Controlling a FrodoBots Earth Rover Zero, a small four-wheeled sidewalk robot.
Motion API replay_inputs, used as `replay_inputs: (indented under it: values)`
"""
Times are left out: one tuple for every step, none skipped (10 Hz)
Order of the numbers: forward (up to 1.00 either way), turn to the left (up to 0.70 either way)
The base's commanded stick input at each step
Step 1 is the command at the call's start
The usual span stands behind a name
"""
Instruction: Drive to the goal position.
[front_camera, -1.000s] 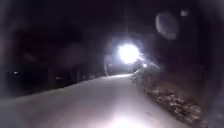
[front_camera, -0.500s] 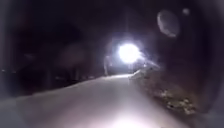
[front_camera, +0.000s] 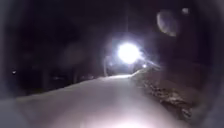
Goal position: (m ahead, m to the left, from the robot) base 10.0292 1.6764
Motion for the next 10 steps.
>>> replay_inputs:
  values:
    - [1.0, 0.0]
    - [1.0, 0.0]
    - [1.0, 0.0]
    - [1.0, 0.0]
    - [1.0, 0.0]
    - [1.0, 0.0]
    - [1.0, 0.0]
    - [1.0, 0.0]
    - [1.0, 0.0]
    - [1.0, 0.0]
